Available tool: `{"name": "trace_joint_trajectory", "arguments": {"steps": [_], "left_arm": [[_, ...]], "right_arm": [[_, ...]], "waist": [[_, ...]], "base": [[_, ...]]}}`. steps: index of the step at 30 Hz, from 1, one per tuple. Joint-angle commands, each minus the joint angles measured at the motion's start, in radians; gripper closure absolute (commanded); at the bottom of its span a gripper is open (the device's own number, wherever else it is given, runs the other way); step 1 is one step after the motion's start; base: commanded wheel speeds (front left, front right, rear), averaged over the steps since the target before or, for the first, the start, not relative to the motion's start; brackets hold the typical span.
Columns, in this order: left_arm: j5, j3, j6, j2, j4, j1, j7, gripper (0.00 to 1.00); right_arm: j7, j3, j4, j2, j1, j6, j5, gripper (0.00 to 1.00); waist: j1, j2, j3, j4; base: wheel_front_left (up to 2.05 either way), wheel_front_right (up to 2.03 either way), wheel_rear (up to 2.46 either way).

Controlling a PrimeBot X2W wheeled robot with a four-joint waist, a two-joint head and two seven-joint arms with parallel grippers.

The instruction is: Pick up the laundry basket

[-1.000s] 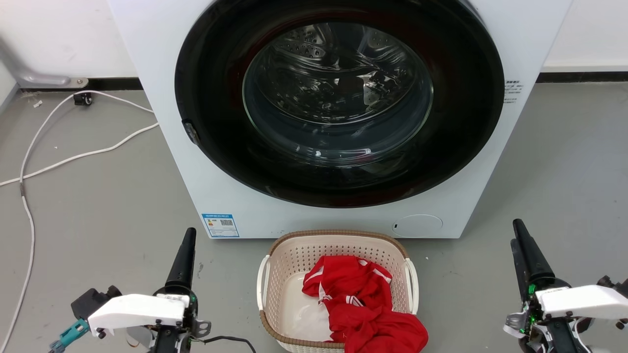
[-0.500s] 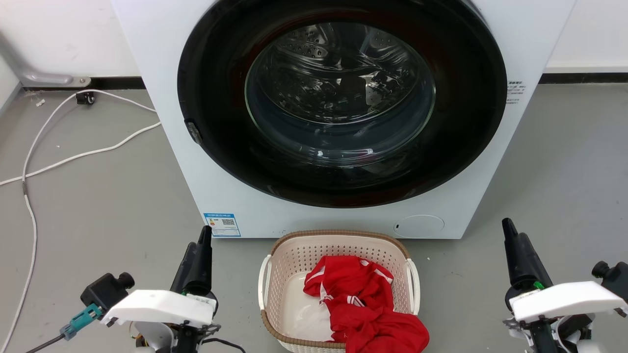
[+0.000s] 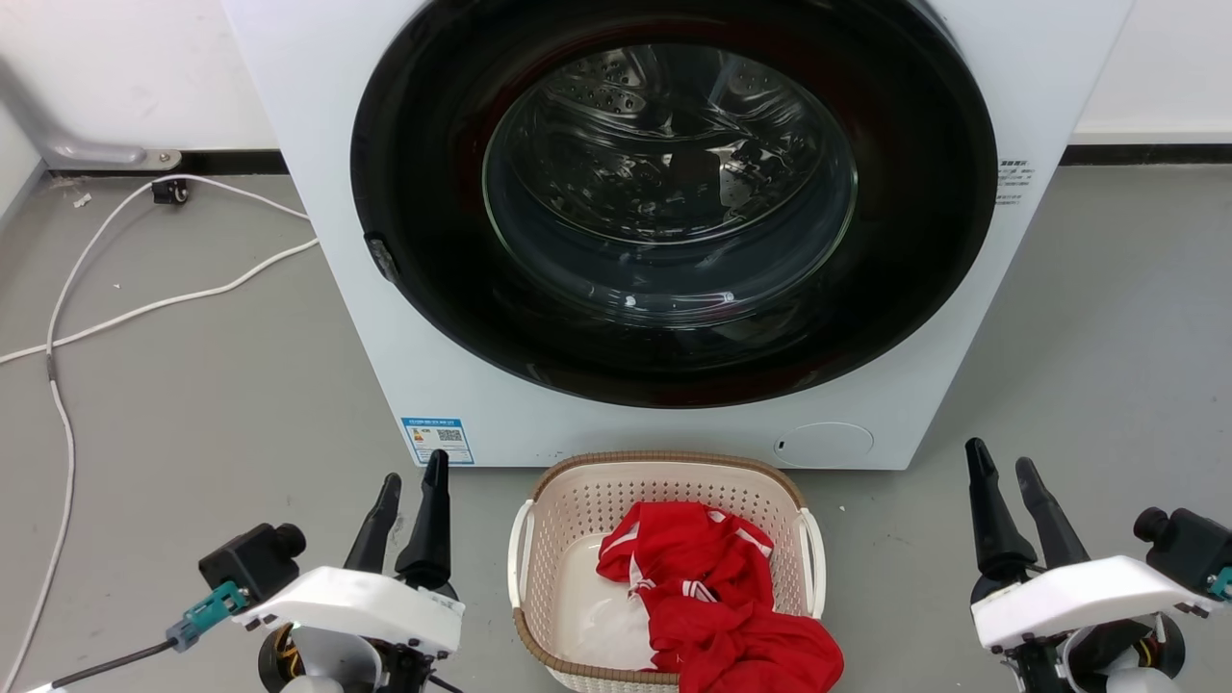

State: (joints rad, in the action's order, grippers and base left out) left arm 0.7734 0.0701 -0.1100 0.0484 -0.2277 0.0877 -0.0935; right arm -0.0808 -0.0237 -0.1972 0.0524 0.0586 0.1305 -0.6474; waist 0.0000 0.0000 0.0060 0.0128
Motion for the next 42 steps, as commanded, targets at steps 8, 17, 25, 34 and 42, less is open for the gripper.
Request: {"name": "trace_joint_trajectory", "arguments": {"steps": [8,17,25,34,42], "left_arm": [[-0.154,0.028,0.016,0.003,-0.005,0.03,-0.034,0.0],[-0.271,0.043,0.032,0.005,-0.014,0.03,-0.058,0.0],[-0.348,0.05,0.047,0.006,-0.029,0.033,-0.076,0.0],[-0.433,0.059,0.058,0.006,-0.049,0.036,-0.097,0.0],[-0.504,0.07,0.067,0.006,-0.057,0.037,-0.115,0.0]], "right_arm": [[-0.009,0.002,0.01,-0.001,-0.004,0.0,0.144,0.0],[-0.012,0.002,0.016,-0.001,-0.015,0.0,0.254,0.0],[-0.014,-0.003,0.021,-0.002,-0.022,0.0,0.333,0.0],[-0.012,-0.006,0.026,-0.002,-0.033,0.0,0.424,0.0],[-0.012,-0.011,0.028,-0.002,-0.04,0.0,0.487,0.0]], "waist": [[0.0,0.0,0.0,0.003],[0.0,0.0,-0.002,0.003],[0.0,0.0,-0.002,0.004],[0.0,0.0,-0.001,0.007],[0.0,0.0,0.002,0.007]], "base": [[0.0,0.0,0.0],[0.0,0.0,0.0],[0.0,0.0,0.0],[0.0,0.0,0.0],[0.0,0.0,0.0]]}}
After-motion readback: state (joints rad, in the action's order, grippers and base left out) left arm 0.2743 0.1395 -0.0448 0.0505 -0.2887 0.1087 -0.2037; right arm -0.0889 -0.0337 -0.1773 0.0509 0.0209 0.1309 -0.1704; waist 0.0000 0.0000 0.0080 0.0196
